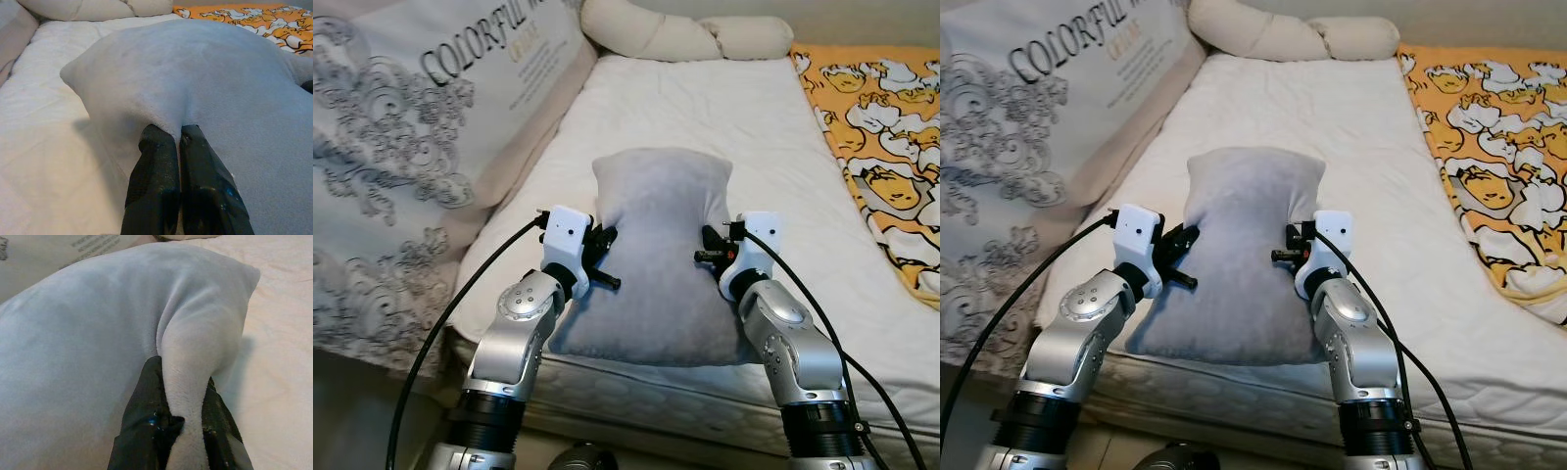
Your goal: Clean up the room
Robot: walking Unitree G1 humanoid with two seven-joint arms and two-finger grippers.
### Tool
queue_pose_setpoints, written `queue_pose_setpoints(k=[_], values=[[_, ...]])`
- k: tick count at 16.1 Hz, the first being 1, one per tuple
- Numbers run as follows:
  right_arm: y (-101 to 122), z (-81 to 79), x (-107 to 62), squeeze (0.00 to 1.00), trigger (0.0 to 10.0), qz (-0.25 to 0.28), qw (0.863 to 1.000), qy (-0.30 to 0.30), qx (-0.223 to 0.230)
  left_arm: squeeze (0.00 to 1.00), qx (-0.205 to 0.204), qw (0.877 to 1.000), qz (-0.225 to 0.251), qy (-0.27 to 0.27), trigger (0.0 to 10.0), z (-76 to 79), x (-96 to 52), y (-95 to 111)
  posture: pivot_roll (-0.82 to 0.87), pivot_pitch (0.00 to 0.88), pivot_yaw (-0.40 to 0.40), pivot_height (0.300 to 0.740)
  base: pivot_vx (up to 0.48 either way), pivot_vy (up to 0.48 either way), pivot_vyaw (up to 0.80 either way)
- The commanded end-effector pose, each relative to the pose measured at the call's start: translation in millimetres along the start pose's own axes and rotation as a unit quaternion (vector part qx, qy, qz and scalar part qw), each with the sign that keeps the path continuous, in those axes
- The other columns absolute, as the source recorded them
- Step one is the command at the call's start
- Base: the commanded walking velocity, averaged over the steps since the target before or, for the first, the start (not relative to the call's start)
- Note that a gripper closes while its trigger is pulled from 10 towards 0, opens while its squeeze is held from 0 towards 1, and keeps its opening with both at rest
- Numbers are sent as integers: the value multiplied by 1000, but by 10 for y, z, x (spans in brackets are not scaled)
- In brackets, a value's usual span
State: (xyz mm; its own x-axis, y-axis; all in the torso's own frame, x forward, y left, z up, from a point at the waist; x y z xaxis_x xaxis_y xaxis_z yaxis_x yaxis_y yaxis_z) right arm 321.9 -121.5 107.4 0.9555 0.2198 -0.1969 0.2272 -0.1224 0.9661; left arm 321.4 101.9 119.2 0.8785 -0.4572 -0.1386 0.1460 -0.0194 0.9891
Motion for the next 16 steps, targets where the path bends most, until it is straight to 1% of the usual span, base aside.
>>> queue_pose_setpoints(k=[1, 4, 5, 9, 11, 13, 14, 16], values=[[62, -6, -1, 0, 10000, 8, 1000, 3, 9, 0, 13, 1000, 27, 6, 10000, -27, 13, 186, 19, 0, 78, 740, 0, 334, 0], [30, -17, 7, 0, 10000, 0, 1000, 6, 18, 0, 16, 1000, 26, 8, 10000, -44, 0, 185, 27, 0, 74, 740, 0, 336, 0], [15, -11, 9, 0, 10000, -3, 1000, 2, 5, 0, 16, 1000, 25, 9, 10000, -53, -9, 179, 29, 0, 73, 740, 0, 334, 0], [13, 29, 13, 0, 10000, -4, 1000, -11, 2, 0, 16, 1000, 23, 10, 10000, -52, -10, 174, 26, 0, 73, 740, 0, 334, 0], [47, 16, 17, 0, 10000, 3, 1000, -12, -5, 0, 14, 1000, 21, 12, 10000, -53, -16, 158, 26, 0, 70, 740, 0, 332, 0], [56, -2, 24, 0, 10000, 6, 1000, -10, -23, 0, 11, 1000, 19, 19, 10000, -69, -31, 141, 27, 0, 65, 740, 0, 332, 0], [57, -4, 23, 0, 10000, 7, 1000, -8, -23, 0, 9, 1000, 20, 22, 10000, -75, -35, 141, 27, 0, 64, 740, 0, 285, 0], [50, 3, 13, 0, 10000, 4, 1000, -7, -18, 0, -1, 999, 34, 26, 10000, -77, -52, 170, 27, 0, 59, 740, 0, 0, 0]])
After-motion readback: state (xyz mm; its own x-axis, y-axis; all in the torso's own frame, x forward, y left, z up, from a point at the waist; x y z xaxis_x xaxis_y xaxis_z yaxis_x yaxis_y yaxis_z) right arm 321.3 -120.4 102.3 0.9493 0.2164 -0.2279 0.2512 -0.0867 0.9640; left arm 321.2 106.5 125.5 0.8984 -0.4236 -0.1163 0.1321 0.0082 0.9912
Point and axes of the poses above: a point about 5 cm out from each wrist's last joint towards the gripper, its own x axis pointing out of the wrist towards the gripper, its own y axis along the axis of the wrist's last joint, z = x × y, the point moved 2 cm from there along x, pointing out of the wrist towards the gripper, and after that the axes turned 2 degrees about -x, right-handed, at the moved point
